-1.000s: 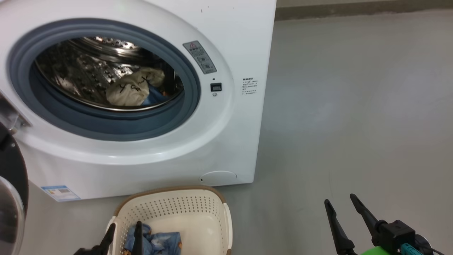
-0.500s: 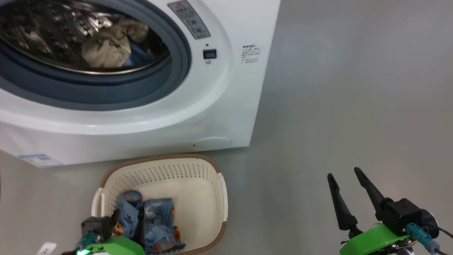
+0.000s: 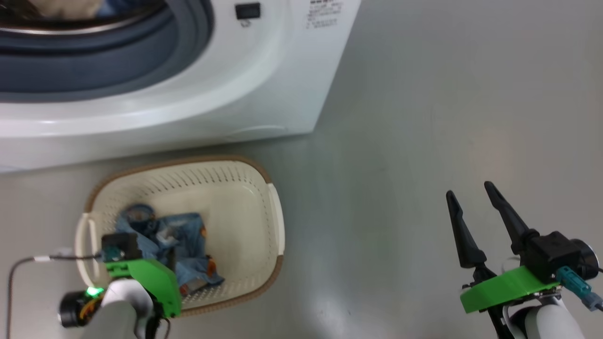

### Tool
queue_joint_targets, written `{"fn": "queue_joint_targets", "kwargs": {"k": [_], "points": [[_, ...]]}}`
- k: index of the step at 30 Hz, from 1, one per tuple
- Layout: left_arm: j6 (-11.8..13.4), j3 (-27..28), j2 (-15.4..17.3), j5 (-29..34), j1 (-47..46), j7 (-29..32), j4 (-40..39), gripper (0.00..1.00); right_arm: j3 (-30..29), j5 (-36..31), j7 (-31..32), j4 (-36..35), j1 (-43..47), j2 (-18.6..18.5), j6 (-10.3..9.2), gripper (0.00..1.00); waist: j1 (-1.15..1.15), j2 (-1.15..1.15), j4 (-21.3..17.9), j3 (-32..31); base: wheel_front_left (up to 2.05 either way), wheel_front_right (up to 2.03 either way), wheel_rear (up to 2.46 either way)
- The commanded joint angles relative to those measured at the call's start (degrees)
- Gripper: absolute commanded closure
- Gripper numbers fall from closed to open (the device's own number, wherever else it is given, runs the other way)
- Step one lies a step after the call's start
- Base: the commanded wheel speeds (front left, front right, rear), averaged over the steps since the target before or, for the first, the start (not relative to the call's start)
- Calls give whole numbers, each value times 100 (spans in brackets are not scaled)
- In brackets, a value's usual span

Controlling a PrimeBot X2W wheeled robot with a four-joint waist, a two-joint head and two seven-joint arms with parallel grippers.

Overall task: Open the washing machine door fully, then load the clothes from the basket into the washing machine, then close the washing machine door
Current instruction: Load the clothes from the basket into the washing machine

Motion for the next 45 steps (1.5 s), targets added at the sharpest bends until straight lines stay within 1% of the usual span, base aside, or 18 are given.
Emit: {"fn": "queue_joint_targets", "kwargs": {"k": [1, 8, 10, 11, 19, 31, 36, 45], "points": [[62, 133, 224, 78, -134, 6, 54, 0, 131, 36, -56, -108, -56, -53, 9, 0, 0, 0, -302, 530, 0, 0, 0], [186, 199, 465, 32, -806, 188, 897, 0, 198, 77, -162, -28, -267, -37, 9, 0, 0, 0, -582, 1073, 0, 0, 0], [250, 325, 571, -79, -968, 188, 1071, 0, 218, 88, -190, -4, -328, -20, 9, 0, 0, 0, -693, 1226, 0, 0, 0], [278, 372, 685, -118, -1122, 203, 1224, 0, 250, 99, -217, 30, -381, -1, 9, 0, 0, 0, -800, 1375, 0, 0, 0], [407, 299, 998, -73, -1615, 508, 1593, 0, 283, 153, -298, 147, -512, 50, 9, 0, 0, 0, -1074, 1851, 0, 0, 0], [691, -67, 1173, 188, -2052, 1295, 1763, 0, 403, 213, -325, 125, -674, 97, 9, 0, 0, 0, -1176, 2357, 0, 0, 0], [773, -262, 1222, 348, -2108, 1424, 1780, 0, 428, 224, -326, 81, -688, 109, 9, 0, 0, 0, -1194, 2457, 0, 0, 0], [917, -484, 1183, 465, -2222, 1679, 1800, 0, 394, 218, -326, -35, -603, 123, 9, 0, 0, 0, -1145, 2578, 0, 0, 0]]}}
